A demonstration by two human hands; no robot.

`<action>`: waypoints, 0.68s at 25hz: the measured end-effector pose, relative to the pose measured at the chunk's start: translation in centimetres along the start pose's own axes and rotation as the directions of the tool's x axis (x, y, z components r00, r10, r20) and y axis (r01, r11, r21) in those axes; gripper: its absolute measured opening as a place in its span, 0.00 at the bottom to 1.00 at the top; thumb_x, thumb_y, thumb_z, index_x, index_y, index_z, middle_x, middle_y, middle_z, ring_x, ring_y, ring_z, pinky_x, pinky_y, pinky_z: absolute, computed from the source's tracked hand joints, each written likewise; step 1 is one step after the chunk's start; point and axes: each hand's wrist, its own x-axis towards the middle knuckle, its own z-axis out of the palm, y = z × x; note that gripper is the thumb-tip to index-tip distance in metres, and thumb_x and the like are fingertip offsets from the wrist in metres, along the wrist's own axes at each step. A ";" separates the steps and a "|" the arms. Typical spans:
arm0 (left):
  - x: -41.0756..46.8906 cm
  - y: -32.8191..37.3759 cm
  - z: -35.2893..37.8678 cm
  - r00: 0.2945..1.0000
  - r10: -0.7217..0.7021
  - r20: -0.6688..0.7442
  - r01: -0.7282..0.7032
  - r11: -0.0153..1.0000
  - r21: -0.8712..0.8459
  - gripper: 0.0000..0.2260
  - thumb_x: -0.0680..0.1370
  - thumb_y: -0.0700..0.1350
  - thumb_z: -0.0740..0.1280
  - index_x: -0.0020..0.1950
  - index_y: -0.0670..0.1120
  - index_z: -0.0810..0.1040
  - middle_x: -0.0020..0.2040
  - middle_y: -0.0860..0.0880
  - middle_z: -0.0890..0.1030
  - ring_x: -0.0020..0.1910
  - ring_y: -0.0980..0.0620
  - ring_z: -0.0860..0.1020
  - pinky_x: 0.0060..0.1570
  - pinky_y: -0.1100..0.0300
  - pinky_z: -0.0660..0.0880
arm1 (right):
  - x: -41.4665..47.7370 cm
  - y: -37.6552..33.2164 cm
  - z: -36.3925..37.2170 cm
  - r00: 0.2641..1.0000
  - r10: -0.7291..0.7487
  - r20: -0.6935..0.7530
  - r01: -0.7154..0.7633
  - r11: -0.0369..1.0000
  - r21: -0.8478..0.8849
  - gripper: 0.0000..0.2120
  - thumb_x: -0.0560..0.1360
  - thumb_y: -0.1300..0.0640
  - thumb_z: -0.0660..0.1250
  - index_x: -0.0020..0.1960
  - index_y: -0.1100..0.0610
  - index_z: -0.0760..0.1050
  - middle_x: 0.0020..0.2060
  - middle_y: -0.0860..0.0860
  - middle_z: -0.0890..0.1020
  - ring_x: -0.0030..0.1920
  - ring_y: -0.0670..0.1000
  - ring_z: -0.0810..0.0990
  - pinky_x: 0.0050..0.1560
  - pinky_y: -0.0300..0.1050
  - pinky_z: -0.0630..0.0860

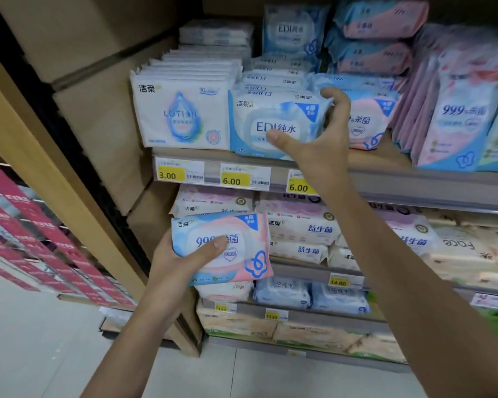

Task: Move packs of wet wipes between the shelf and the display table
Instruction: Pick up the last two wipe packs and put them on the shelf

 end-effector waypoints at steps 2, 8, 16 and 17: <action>0.4 -0.2 0.6 1.000 -0.010 0.009 0.010 1.000 -0.007 0.35 0.51 0.53 0.83 0.55 0.46 0.79 0.49 0.46 0.85 0.45 0.49 0.85 0.34 0.60 0.80 | 0.2 0.1 0.3 1.000 -0.016 -0.015 0.016 0.999 -0.039 0.44 0.57 0.46 0.80 0.67 0.48 0.61 0.63 0.51 0.73 0.63 0.54 0.74 0.63 0.56 0.73; 0.5 -0.3 0.9 1.000 -0.004 -0.021 0.004 1.000 -0.012 0.29 0.56 0.51 0.80 0.55 0.46 0.80 0.49 0.47 0.85 0.46 0.49 0.84 0.36 0.60 0.80 | 0.7 -0.1 0.3 0.993 -0.089 0.072 0.103 0.968 -0.228 0.32 0.62 0.52 0.78 0.63 0.51 0.70 0.55 0.47 0.72 0.56 0.47 0.70 0.61 0.45 0.69; -0.2 -0.1 0.9 1.000 0.006 -0.002 -0.006 1.000 0.004 0.28 0.56 0.51 0.77 0.54 0.47 0.79 0.48 0.48 0.86 0.45 0.49 0.85 0.36 0.61 0.80 | 0.9 -1.0 -1.0 0.974 -0.023 0.226 0.077 0.969 -0.234 0.25 0.59 0.42 0.76 0.49 0.33 0.65 0.56 0.46 0.77 0.57 0.53 0.76 0.57 0.56 0.75; -0.1 0.1 1.0 1.000 0.009 0.003 -0.009 1.000 0.004 0.28 0.56 0.51 0.77 0.55 0.47 0.79 0.48 0.48 0.86 0.46 0.49 0.85 0.36 0.61 0.80 | 1.1 -1.0 -1.1 0.974 -0.014 0.225 0.071 0.966 -0.247 0.25 0.58 0.40 0.75 0.49 0.32 0.65 0.56 0.46 0.77 0.57 0.53 0.77 0.57 0.57 0.75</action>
